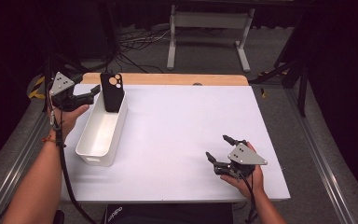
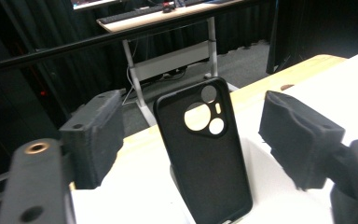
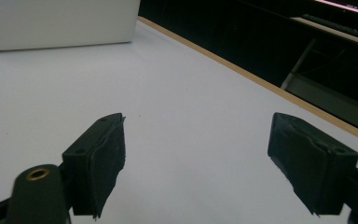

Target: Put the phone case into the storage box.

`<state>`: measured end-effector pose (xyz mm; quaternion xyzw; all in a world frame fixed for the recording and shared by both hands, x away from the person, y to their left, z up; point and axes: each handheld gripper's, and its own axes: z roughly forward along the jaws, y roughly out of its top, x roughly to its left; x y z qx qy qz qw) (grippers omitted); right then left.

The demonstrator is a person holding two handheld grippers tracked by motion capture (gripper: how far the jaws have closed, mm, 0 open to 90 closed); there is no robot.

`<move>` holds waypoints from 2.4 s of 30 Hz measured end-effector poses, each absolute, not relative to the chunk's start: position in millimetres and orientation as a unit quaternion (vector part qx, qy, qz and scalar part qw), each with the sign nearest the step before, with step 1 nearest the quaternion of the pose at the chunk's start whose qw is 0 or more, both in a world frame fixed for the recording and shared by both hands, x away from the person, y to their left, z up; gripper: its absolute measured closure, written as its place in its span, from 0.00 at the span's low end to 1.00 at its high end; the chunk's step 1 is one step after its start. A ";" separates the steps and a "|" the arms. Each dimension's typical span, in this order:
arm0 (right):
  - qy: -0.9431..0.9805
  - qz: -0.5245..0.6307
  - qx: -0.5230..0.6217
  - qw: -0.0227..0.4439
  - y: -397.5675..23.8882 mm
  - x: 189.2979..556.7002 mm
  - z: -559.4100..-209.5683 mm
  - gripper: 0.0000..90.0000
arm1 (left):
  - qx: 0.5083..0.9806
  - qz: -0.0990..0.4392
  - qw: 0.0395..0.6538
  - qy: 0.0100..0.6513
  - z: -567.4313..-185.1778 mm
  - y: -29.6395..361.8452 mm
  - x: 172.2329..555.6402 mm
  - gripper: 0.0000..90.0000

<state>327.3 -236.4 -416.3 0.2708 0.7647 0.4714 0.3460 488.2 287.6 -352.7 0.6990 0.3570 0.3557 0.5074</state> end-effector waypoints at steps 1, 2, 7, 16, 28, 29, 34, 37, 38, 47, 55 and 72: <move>0.765 0.472 0.270 0.345 -235.9 327.3 -416.3 0.22 | 0.698 0.356 0.510 0.354 -352.1 287.1 486.7 0.22; 0.766 0.471 0.268 0.345 -235.6 327.1 -416.3 0.22 | 0.698 0.357 0.511 0.353 -351.7 286.5 485.2 0.20; 0.765 0.473 0.268 0.345 -235.8 326.8 -415.3 0.22 | 0.698 0.349 0.522 0.345 -349.5 284.0 479.7 0.14; 0.768 0.471 0.266 0.344 -234.6 327.0 -416.2 0.22 | 0.698 0.341 0.531 0.339 -348.8 277.7 476.4 0.06; 0.770 0.469 0.263 0.343 -234.7 326.8 -416.4 0.22 | 0.704 0.335 0.535 0.325 -351.3 271.1 470.5 0.03; 0.770 0.469 0.263 0.343 -234.6 326.7 -416.5 0.22 | 0.703 0.333 0.539 0.323 -351.0 270.3 469.4 0.03; 0.770 0.469 0.263 0.344 -234.4 326.6 -416.6 0.22 | 0.705 0.330 0.546 0.311 -349.8 266.1 463.5 0.04; 0.769 0.470 0.263 0.344 -234.5 326.1 -416.3 0.22 | 0.703 0.333 0.549 0.305 -349.7 262.8 459.9 0.04; 0.769 0.469 0.263 0.345 -234.6 326.0 -416.2 0.22 | 0.705 0.332 0.549 0.302 -349.4 261.9 458.6 0.04; 0.771 0.469 0.261 0.344 -234.3 325.7 -416.3 0.22 | 0.706 0.329 0.559 0.285 -347.6 252.5 450.6 0.04; 0.769 0.471 0.261 0.345 -234.1 325.0 -415.7 0.22 | 0.710 0.324 0.564 0.268 -345.5 245.7 442.5 0.04; 0.768 0.473 0.258 0.346 -233.9 323.5 -414.2 0.22 | 0.713 0.312 0.581 0.238 -345.6 233.1 423.6 0.04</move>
